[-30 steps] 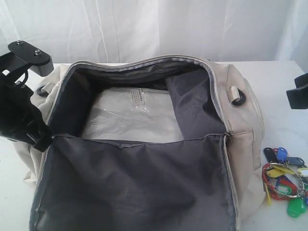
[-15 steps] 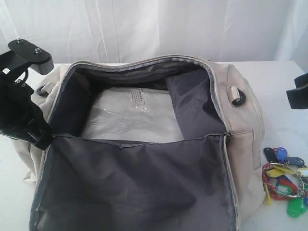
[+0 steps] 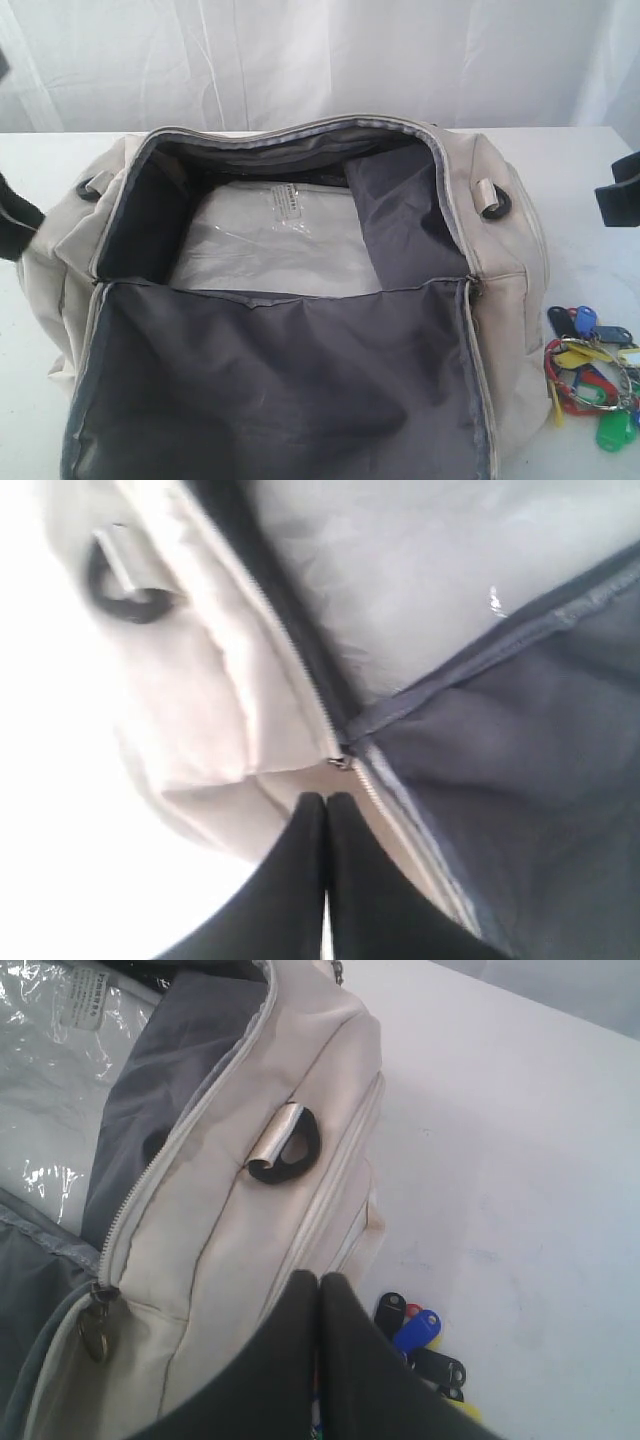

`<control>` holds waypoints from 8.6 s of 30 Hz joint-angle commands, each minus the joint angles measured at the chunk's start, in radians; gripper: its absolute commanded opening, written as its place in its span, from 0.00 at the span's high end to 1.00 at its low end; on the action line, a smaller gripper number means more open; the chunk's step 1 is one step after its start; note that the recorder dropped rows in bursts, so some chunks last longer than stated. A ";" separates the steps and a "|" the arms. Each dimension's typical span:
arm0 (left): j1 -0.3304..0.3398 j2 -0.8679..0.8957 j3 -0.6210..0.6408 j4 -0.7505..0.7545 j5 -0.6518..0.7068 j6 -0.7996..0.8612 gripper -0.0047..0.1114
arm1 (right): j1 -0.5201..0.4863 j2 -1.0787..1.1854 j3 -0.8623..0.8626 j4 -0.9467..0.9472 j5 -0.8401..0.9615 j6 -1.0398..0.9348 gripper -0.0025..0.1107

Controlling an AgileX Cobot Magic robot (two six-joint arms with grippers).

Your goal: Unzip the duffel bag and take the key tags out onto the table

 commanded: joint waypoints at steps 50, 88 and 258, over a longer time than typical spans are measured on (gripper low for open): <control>0.458 -1.035 0.982 0.003 -0.332 0.011 0.96 | 0.000 -0.008 0.005 0.005 -0.004 -0.011 0.98; 0.394 -1.035 0.990 0.011 -0.567 0.018 0.96 | 0.000 -0.008 0.005 0.005 -0.004 -0.011 0.98; 0.388 -1.035 0.990 0.011 -0.485 -0.211 0.96 | -0.099 -0.898 0.903 -0.032 -0.447 0.219 0.98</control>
